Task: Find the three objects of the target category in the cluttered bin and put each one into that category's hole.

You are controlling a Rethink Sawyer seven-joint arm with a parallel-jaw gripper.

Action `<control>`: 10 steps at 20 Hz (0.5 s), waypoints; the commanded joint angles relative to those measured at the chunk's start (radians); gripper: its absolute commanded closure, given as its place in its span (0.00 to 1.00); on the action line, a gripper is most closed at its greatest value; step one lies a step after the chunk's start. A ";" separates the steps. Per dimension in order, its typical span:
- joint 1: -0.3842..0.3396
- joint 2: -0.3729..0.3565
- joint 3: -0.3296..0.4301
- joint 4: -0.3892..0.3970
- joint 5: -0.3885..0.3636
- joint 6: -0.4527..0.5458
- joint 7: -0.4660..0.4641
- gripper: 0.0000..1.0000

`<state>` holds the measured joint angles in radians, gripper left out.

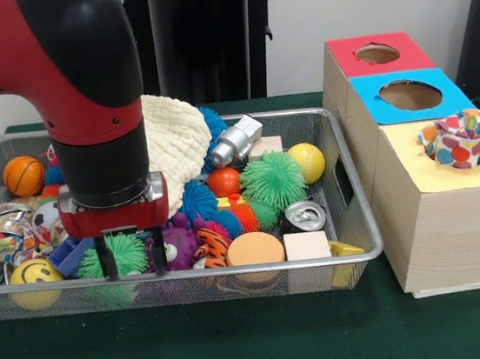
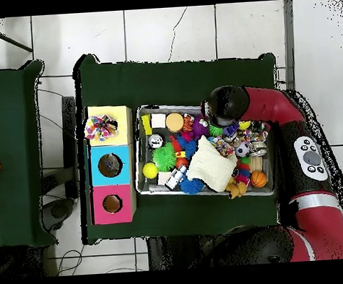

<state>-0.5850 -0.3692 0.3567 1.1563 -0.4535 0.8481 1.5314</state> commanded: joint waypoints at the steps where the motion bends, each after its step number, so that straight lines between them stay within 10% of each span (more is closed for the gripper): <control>1: -0.011 0.029 0.048 0.051 -0.032 -0.064 -0.099 0.00; 10: -0.020 -0.007 0.055 0.076 -0.015 -0.057 -0.097 0.00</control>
<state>-0.5849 -0.3700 0.3566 1.1565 -0.4541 0.8458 1.5314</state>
